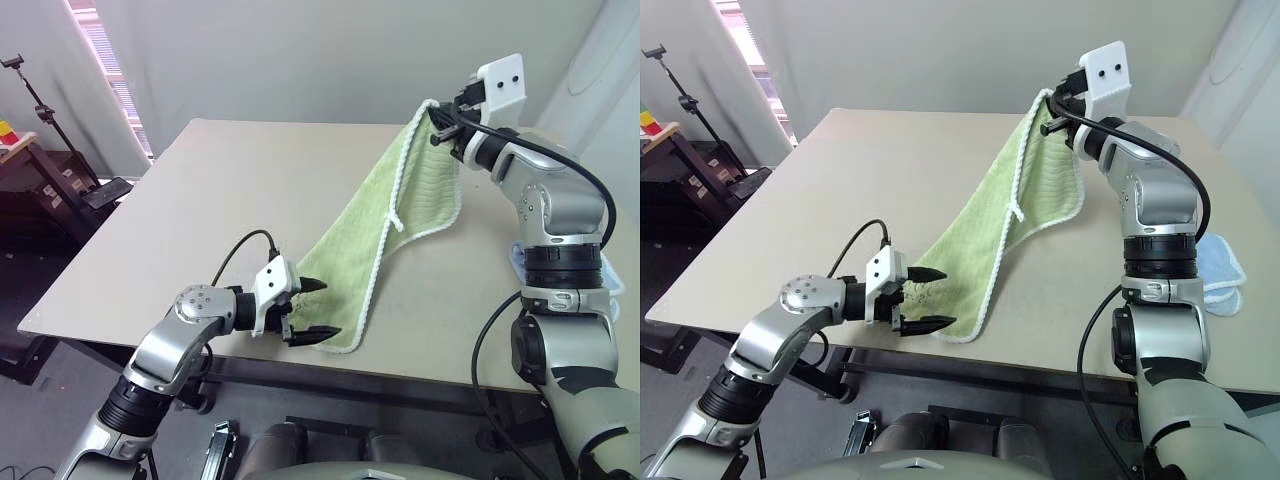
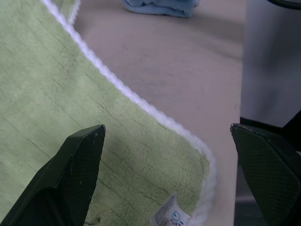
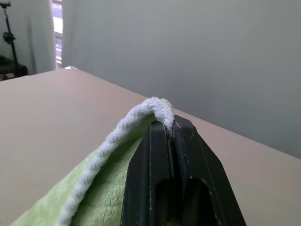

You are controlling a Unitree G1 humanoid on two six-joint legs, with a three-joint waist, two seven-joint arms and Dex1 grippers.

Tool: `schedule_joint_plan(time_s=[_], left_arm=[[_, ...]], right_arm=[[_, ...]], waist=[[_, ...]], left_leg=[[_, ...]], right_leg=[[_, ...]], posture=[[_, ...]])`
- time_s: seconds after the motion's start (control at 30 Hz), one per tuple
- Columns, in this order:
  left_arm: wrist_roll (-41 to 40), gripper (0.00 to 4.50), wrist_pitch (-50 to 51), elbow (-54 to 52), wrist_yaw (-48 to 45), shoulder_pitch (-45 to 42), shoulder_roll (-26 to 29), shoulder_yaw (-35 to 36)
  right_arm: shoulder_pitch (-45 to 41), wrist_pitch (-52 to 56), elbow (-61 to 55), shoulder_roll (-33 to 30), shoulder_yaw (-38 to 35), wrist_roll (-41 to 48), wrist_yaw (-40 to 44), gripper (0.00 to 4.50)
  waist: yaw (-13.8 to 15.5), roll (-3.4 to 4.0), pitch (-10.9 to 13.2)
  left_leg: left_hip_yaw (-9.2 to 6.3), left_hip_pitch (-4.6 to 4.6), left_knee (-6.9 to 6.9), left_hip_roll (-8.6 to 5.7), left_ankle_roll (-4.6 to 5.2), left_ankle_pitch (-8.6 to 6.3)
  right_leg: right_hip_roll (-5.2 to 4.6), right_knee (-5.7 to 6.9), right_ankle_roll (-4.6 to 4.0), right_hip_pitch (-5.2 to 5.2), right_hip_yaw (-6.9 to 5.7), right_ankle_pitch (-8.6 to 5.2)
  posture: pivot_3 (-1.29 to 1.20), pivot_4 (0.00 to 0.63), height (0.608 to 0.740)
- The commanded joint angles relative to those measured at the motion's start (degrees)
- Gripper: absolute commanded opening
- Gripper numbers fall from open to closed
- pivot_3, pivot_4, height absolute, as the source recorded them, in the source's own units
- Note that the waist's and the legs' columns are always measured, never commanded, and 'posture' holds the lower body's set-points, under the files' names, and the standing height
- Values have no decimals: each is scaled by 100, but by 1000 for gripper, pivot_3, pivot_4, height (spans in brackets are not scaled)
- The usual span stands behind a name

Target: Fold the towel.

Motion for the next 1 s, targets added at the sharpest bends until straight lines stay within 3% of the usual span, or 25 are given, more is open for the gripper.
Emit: schedule_joint_plan(time_s=[0.03, 0.1, 0.23, 0.63, 0.77, 1.0], left_arm=[[203, 4500, -88, 107, -58, -348, 55, -124], [43, 4500, 21, 200, -193, -525, 9, -84], [860, 4500, -584, 713, -158, -853, -9, -640], [1375, 4500, -1082, 1719, 127, -1333, -925, -929], [1386, 4500, -524, 1522, 212, -1419, -1099, -981], [1078, 4500, 1271, 1061, -170, -1588, -937, -1204]], right_arm=[[-430, -285, 252, 28, -117, -95, -250, 36], [-502, -352, 396, 72, -105, -119, -316, 36], [-546, -592, 589, 200, -40, -246, -529, 36], [-617, -876, 1174, 235, -106, -524, -1155, 36], [-640, -961, 1363, 226, -100, -614, -1271, 36], [-766, -1225, 1956, 115, -137, -796, -1542, 36]], waist=[[1, 0, 0], [0, 0, 0], [-2, 0, 0], [-7, 0, 0], [-19, 0, 0], [-42, 0, 0]], left_leg=[[0, 0, 1, 0, 0, 0], [0, 0, 1, 0, 0, 0], [0, 0, -6, 0, 0, 0], [0, 0, -3, -2, 0, 1], [0, 0, -2, -2, 1, 1], [0, 0, -1, -1, -1, 3]], right_leg=[[0, 0, -1, 0, 0, 0], [0, 0, -1, 0, 0, 0], [0, 0, 2, -2, 0, 1], [1, 7, 14, -1, 0, 7], [1, 10, 16, 2, 0, 8], [5, 25, 16, 11, 1, 9]], posture=[[0, 0, 740], [0, 0, 740], [0, 0, 740], [0, 0, 740], [0, 0, 740], [0, 0, 740]])
